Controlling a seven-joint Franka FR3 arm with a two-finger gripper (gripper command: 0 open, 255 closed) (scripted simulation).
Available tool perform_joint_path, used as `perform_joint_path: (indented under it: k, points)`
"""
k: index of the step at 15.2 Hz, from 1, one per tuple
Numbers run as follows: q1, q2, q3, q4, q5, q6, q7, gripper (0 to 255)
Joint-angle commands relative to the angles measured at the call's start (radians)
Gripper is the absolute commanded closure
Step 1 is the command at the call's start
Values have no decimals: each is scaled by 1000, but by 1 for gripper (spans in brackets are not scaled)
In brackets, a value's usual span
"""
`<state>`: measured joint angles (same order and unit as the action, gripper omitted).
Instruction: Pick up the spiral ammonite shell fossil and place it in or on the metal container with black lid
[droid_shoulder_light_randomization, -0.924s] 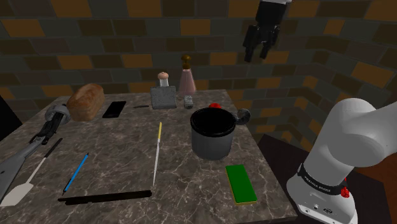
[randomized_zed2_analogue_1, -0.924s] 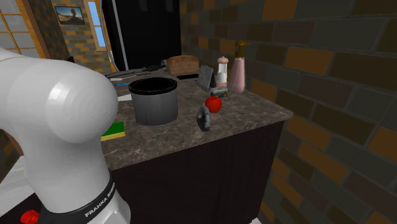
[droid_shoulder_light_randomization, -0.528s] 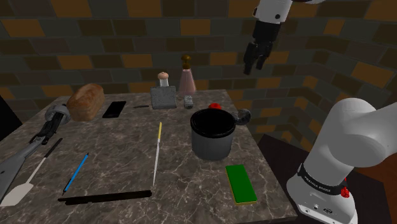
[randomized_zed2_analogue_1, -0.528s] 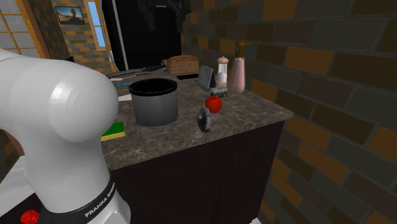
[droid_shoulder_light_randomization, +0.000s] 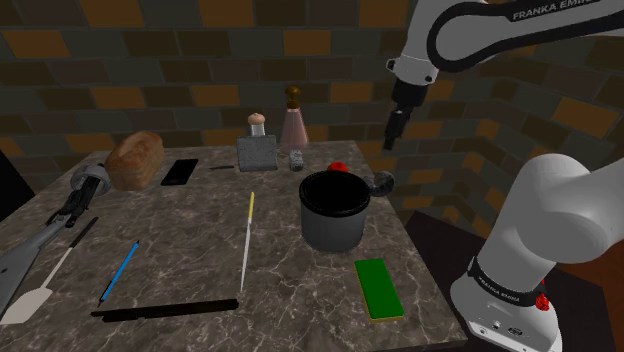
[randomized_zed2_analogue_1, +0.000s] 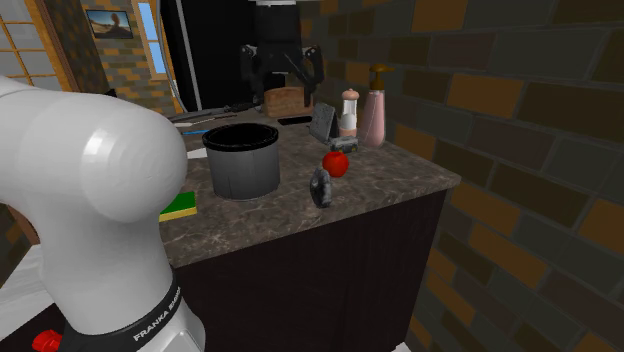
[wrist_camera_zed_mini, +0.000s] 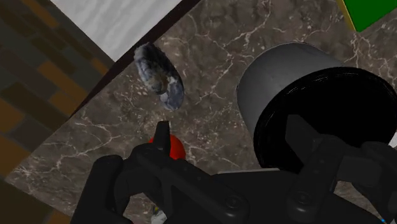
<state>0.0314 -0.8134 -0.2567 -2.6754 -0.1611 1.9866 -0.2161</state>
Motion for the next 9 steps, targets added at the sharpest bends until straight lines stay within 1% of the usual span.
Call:
perform_joint_path:
  k: [1,6,9]
  points:
    - [7,51,-46,-30,-30,88,-72,0]
    - [30,192,-158,-84,-90,297,-241,0]
    - [61,309,-233,-93,-107,431,-350,0]
